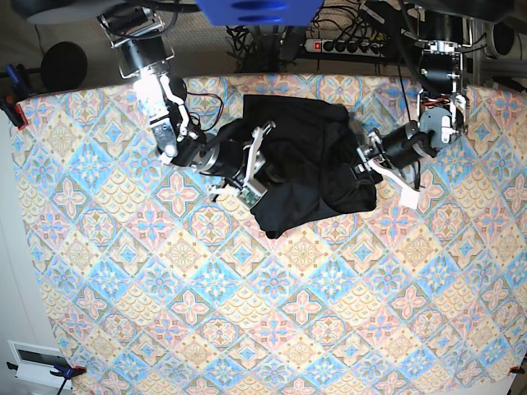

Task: Layout the t-shirt on the table in an organized manner, then fold the t-shirt properly
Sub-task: 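Grasp opposite sides of the black shirt bundle with both grippers, then pull and smooth the shirt bundle flat with both grippers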

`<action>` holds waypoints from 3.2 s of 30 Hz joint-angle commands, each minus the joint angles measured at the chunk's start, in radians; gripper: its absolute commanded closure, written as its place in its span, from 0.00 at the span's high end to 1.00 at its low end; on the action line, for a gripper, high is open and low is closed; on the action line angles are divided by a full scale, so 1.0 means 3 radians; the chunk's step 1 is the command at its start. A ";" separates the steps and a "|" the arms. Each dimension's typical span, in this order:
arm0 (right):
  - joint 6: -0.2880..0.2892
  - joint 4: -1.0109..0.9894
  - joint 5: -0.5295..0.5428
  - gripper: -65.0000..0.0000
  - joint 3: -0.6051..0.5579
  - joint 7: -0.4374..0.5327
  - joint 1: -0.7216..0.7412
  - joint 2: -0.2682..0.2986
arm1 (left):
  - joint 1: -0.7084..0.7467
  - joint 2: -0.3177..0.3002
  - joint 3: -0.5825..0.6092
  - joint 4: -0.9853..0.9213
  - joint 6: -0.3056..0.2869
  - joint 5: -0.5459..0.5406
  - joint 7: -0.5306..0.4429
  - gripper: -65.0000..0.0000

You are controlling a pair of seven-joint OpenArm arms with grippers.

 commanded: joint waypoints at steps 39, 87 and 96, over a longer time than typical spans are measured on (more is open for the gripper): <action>0.0011 0.0006 0.0064 0.08 0.0102 -0.0086 0.0454 -0.0122 | 0.0728 0.0041 -0.0775 0.0321 -0.0030 -0.0187 0.0426 0.32; 0.0011 -0.1958 -0.0433 0.08 -0.0318 0.0251 0.1676 -0.0383 | 0.0707 0.0660 0.0238 0.0250 -0.0030 0.1219 0.0140 0.17; 0.0011 -0.2423 -0.0438 0.07 -0.0921 0.0231 0.1850 -0.0383 | 0.0646 0.0670 0.0356 0.0050 -0.0020 0.1787 0.0130 0.00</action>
